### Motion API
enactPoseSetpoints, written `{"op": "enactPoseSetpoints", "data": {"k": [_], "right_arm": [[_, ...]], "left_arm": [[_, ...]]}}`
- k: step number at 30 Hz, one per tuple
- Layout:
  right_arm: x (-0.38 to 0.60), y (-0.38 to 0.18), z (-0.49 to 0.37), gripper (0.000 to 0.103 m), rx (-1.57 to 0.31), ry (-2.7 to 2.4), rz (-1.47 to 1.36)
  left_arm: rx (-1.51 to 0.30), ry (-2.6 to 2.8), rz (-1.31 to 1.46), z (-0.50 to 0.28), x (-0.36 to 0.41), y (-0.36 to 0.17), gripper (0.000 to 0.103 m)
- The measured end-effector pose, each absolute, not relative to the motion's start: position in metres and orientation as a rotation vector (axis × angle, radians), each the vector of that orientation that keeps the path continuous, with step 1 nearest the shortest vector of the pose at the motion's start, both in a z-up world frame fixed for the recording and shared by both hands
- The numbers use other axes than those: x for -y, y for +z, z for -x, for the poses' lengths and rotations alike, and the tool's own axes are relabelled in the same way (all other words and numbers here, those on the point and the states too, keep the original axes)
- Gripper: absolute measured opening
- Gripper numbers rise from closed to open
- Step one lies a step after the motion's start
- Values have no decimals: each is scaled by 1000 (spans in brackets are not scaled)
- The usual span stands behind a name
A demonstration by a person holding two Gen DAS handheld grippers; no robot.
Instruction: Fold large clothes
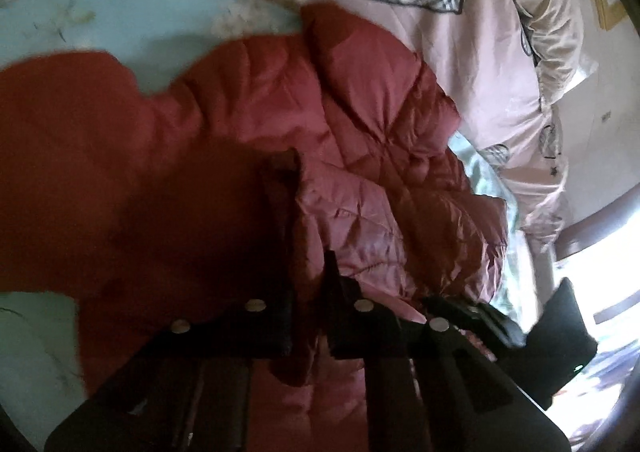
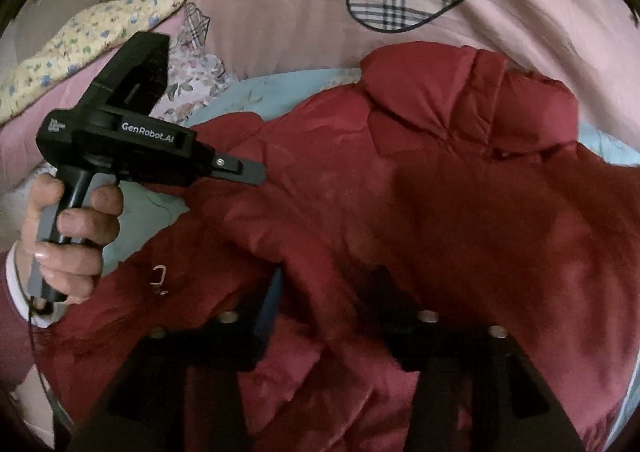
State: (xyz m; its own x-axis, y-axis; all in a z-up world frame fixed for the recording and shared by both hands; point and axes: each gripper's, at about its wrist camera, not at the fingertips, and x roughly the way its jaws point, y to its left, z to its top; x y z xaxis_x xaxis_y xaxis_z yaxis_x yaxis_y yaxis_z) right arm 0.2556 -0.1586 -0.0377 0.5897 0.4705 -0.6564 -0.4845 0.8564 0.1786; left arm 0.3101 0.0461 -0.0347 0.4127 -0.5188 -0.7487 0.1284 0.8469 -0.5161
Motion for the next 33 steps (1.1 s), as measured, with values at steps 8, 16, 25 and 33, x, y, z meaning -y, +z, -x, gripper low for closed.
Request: {"op": "enactPoseSetpoints", "data": {"k": [8,16,25,33], "right_arm": [[242,-21,-258,51,-703,289,-110],[280,-62,-293,51,-851,143,-186],[268,-73,-301,52,-885,101,-120],[268,-72,-297,52,-890,94,-110]], "left_arm": [[-981,-257,184,-299,-66,-28,10],[-955,-199,76,-293,-53,-29,21],[-828,-224,152,-270,-56,11,28],[-972,-224,33,-294,-3,-46,28]]}}
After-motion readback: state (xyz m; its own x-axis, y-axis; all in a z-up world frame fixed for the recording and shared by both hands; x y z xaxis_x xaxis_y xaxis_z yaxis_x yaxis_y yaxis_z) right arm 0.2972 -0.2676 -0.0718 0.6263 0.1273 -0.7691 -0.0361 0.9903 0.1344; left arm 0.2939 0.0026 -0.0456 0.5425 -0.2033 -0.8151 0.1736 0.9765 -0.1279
